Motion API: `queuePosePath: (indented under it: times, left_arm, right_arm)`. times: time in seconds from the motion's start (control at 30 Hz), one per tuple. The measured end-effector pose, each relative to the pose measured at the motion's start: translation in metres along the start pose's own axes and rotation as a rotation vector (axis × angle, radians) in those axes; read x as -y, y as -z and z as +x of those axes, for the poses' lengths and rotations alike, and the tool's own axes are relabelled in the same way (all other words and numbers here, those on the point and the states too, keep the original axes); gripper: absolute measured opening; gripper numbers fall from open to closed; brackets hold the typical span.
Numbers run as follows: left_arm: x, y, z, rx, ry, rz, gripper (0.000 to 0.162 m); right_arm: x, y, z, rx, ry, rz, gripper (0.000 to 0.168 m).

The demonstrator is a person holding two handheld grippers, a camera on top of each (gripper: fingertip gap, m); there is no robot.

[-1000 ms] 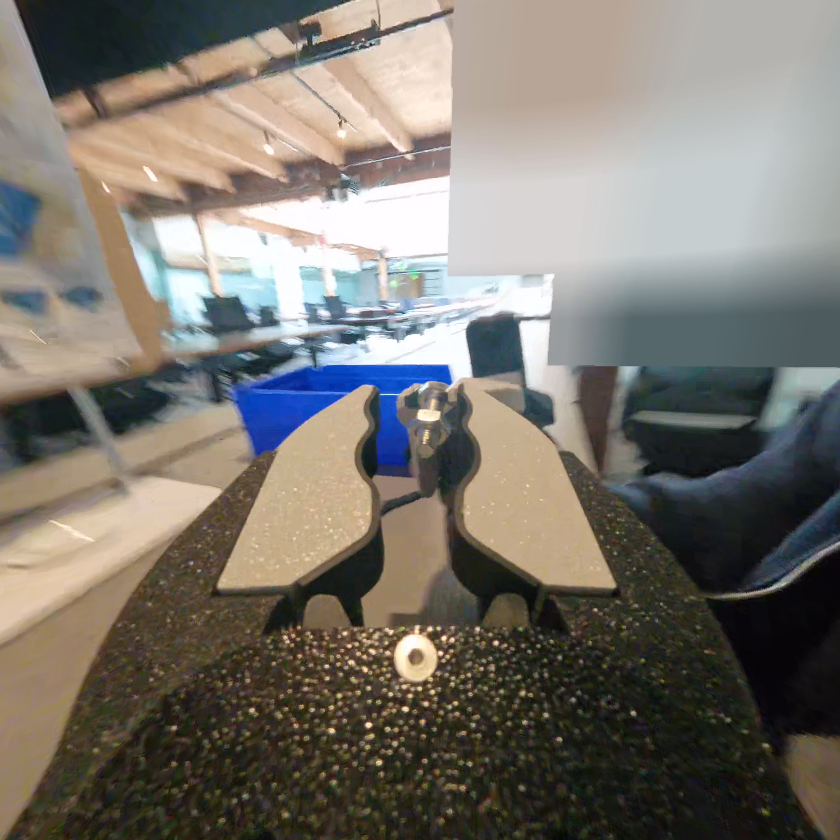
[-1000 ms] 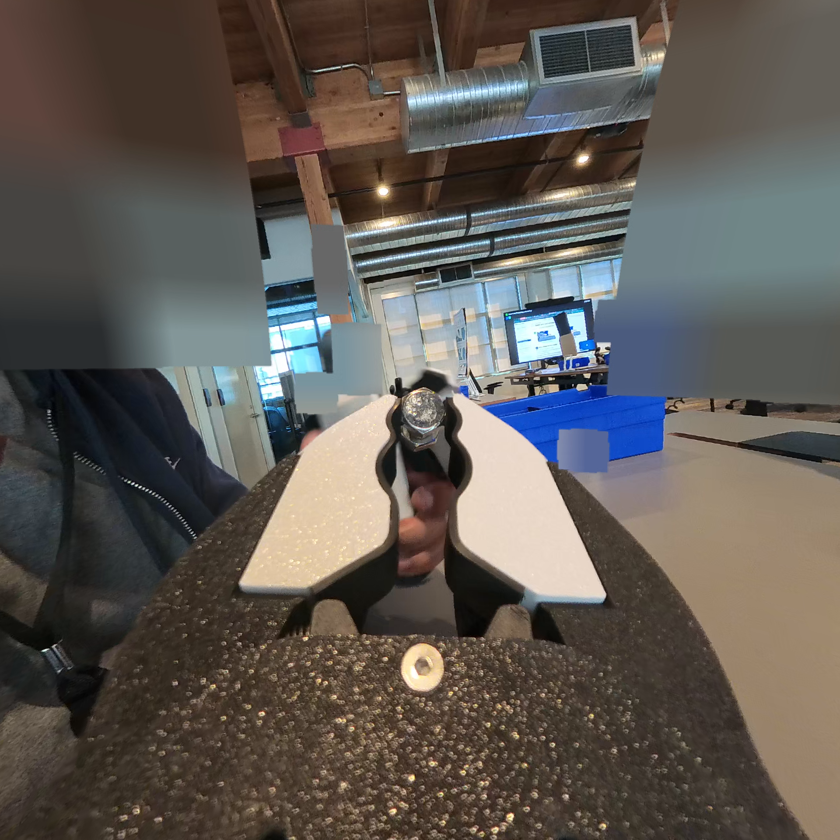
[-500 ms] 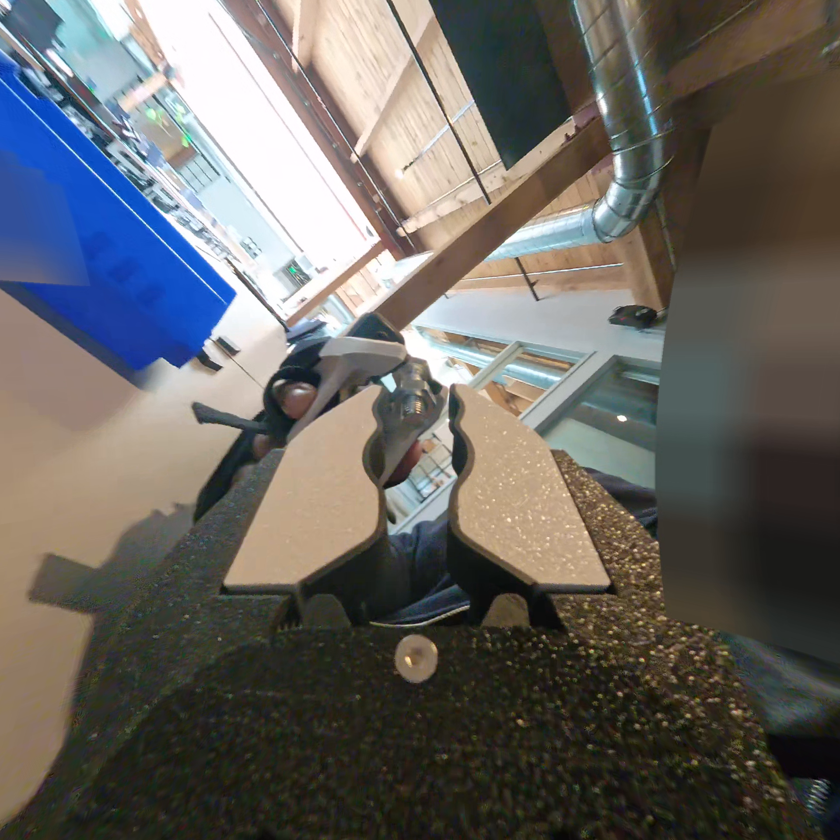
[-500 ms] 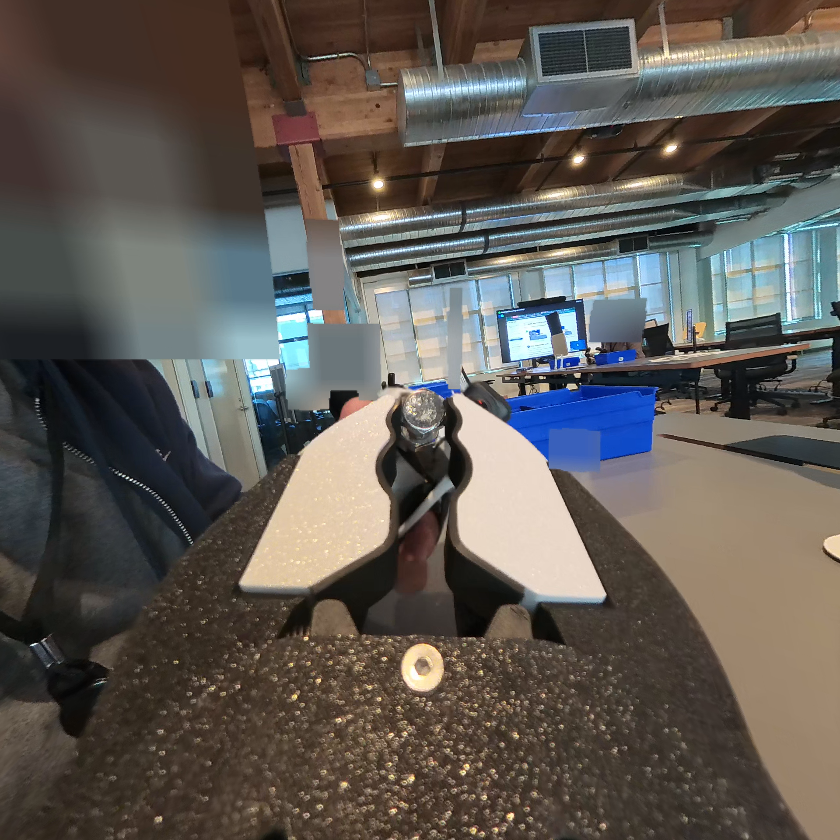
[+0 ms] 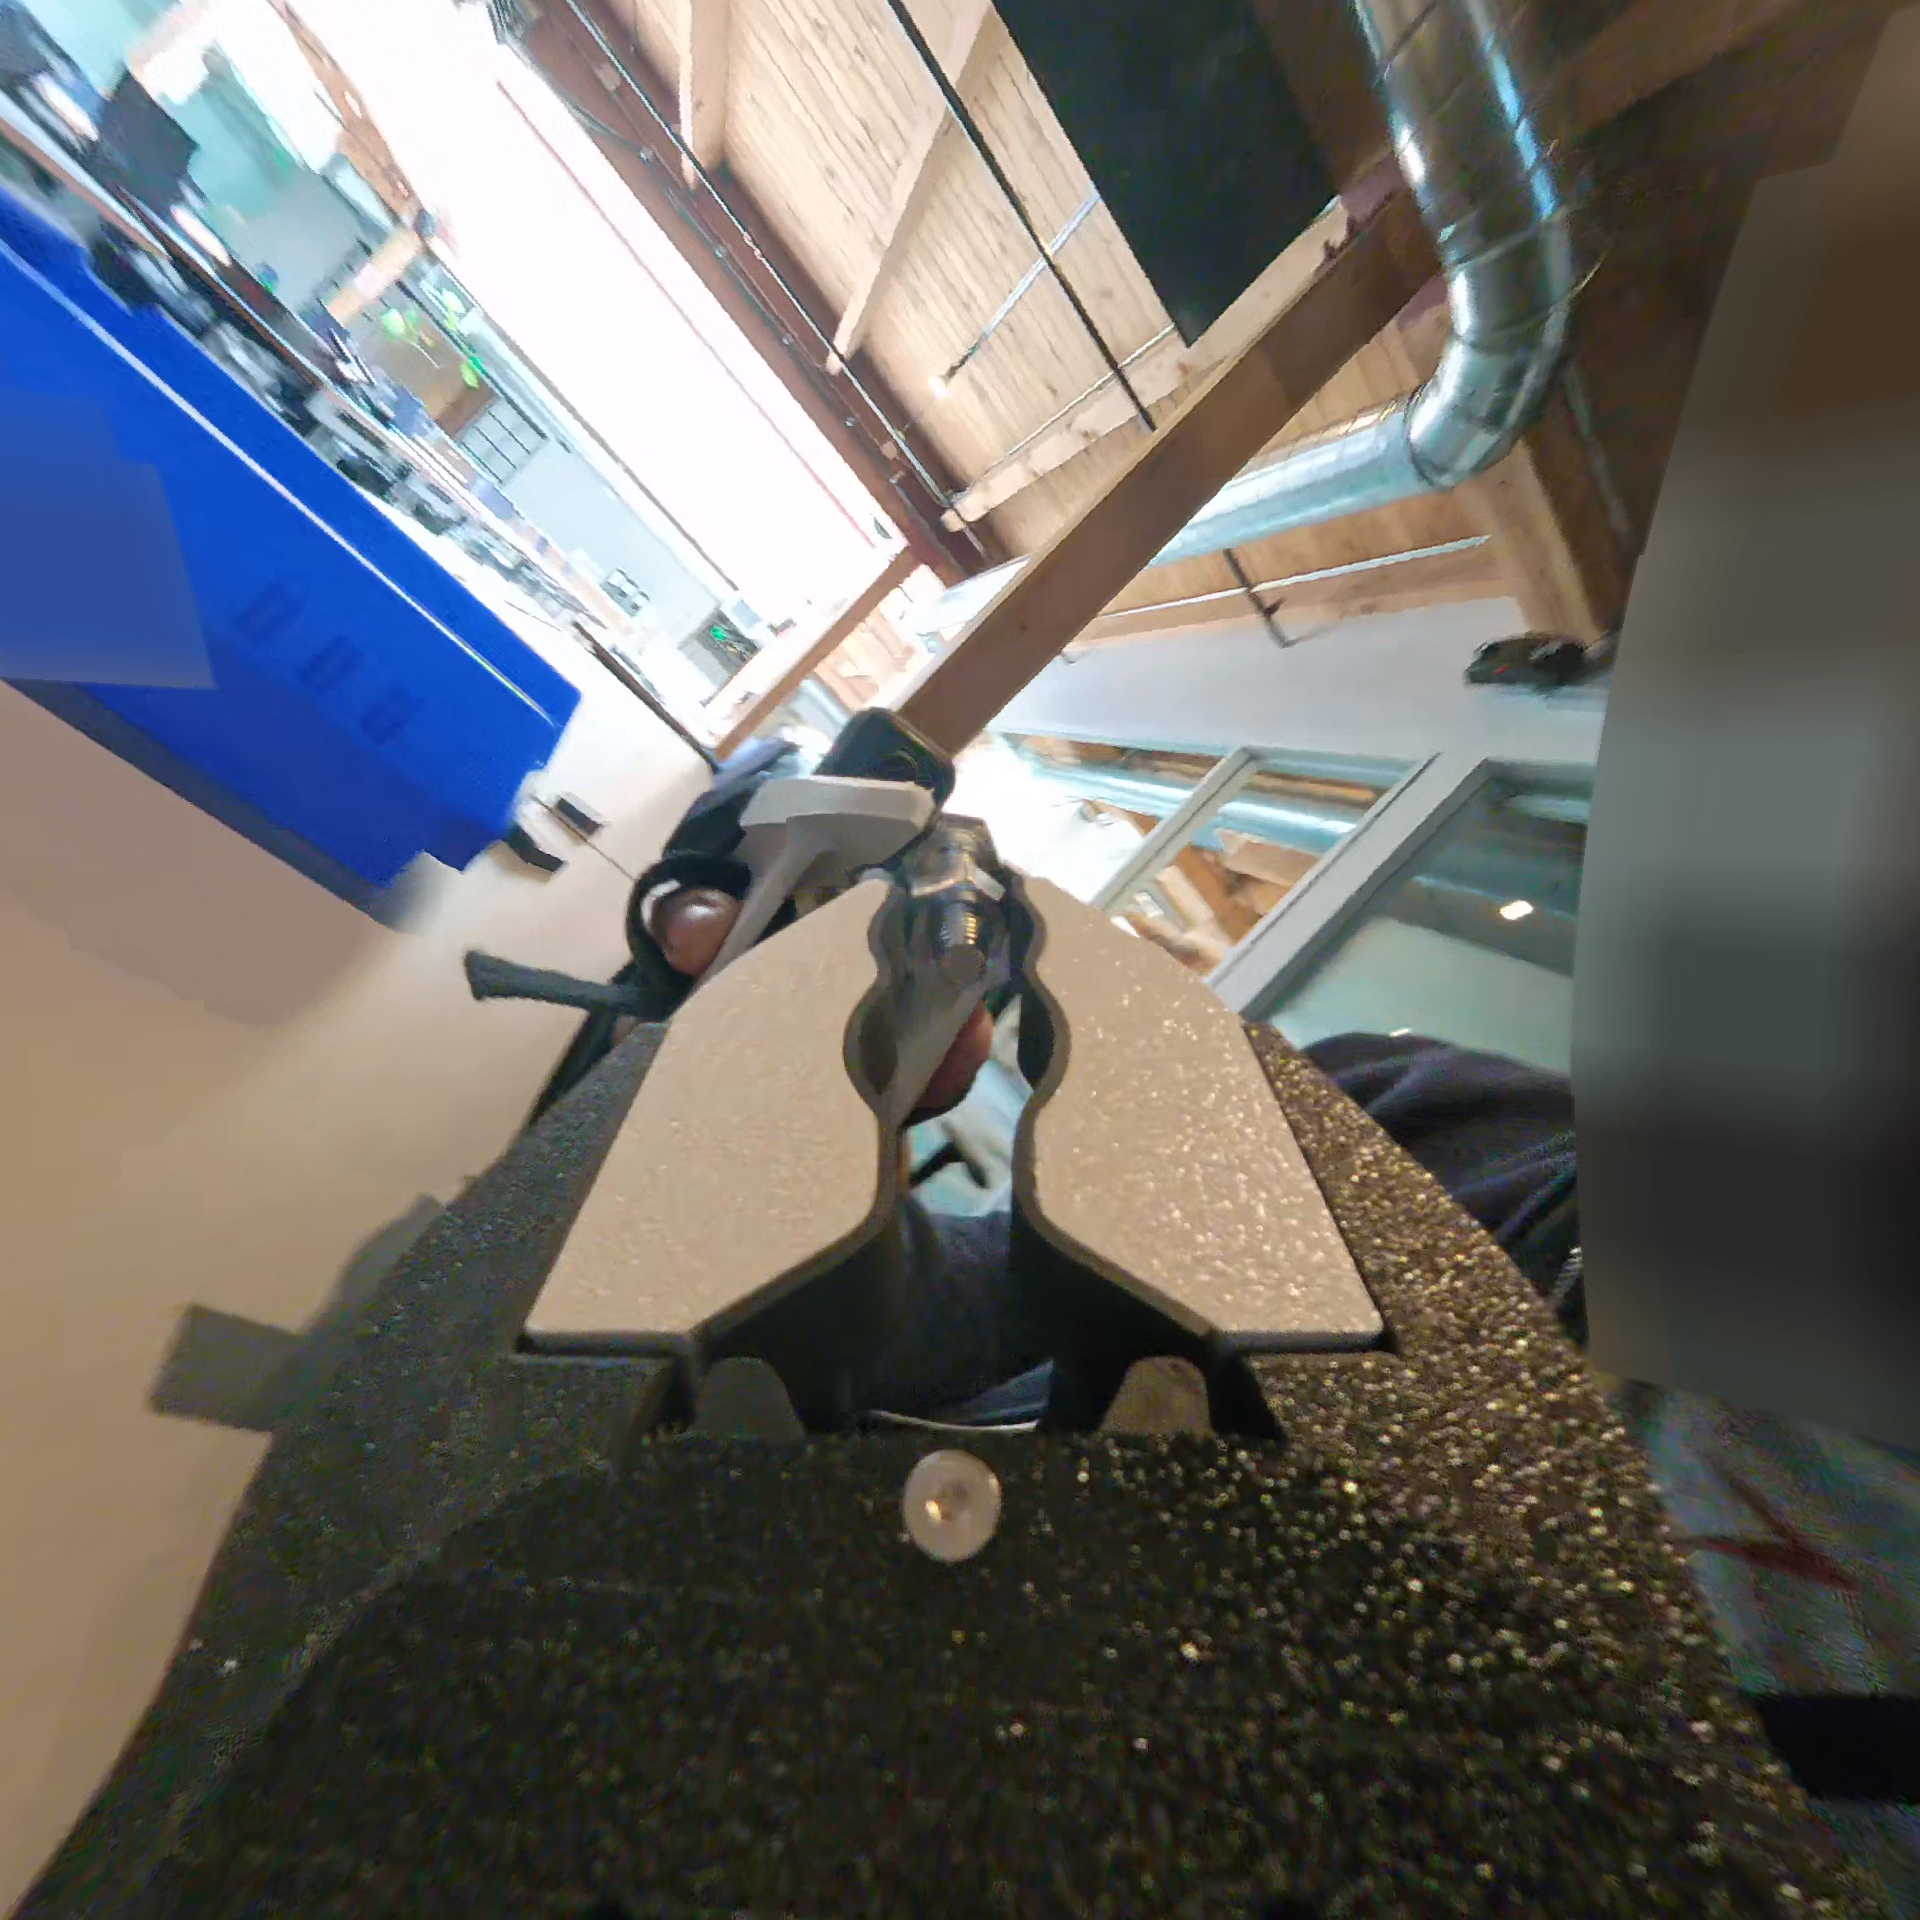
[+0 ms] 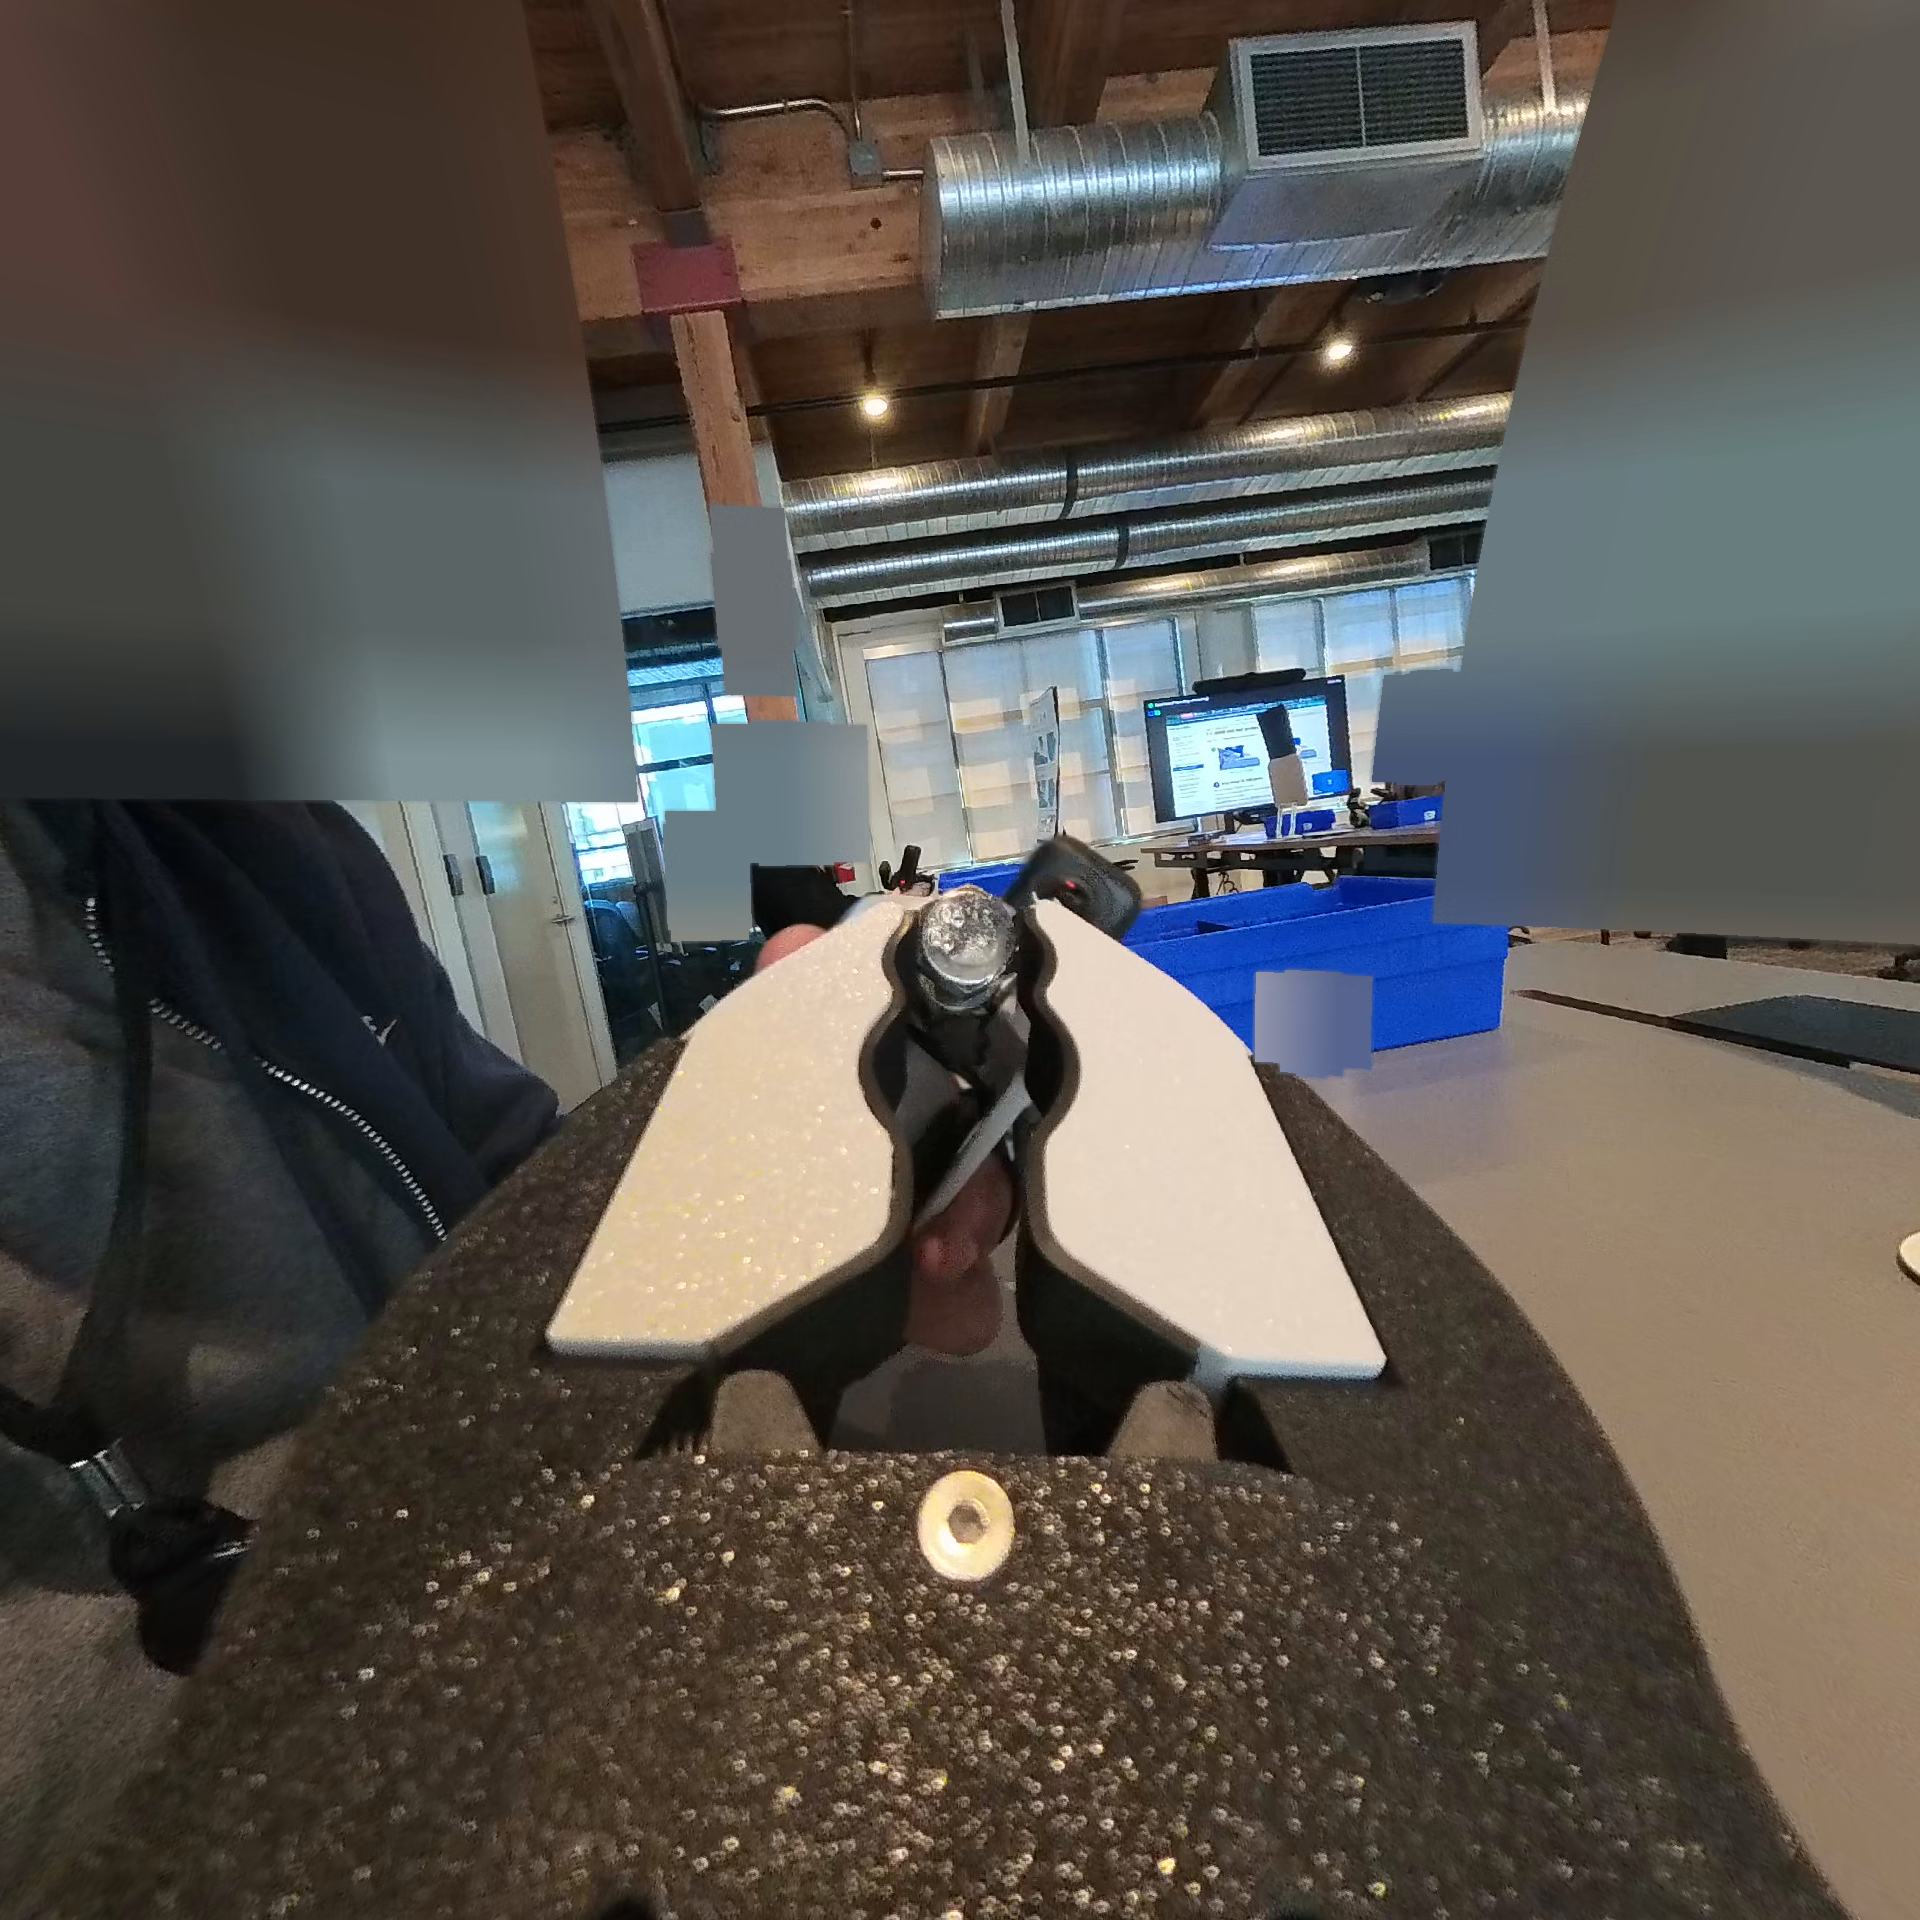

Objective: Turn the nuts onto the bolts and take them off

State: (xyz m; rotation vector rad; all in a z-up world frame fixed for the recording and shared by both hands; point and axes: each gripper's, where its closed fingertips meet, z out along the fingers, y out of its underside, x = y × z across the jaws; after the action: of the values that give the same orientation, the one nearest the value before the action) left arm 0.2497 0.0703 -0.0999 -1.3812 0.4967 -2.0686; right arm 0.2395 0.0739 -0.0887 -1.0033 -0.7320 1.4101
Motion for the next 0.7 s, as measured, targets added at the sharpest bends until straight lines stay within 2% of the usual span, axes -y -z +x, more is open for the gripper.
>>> queuePosePath:
  times: [0.27, 0.47, 0.57, 0.7]
  left_arm:
    - [0.001, 0.000, -0.001, 0.248, -0.814, -0.059, 0.018]
    - [0.000, 0.002, -0.002, 0.323, -1.191, -0.103, 0.017]
    - [0.005, 0.004, 0.005, 0.313, -1.188, -0.054, 0.022]
    - [0.016, 0.009, 0.013, 0.215, -0.894, 0.017, 0.022]
  right_arm:
    - [0.001, 0.000, -0.002, 0.018, -0.018, 0.013, 0.017]
    - [0.000, -0.001, -0.003, 0.028, -0.020, 0.011, 0.017]
    - [0.002, 0.000, -0.004, 0.028, -0.016, 0.023, 0.017]
    - [0.007, 0.003, -0.002, 0.024, -0.020, 0.054, 0.017]
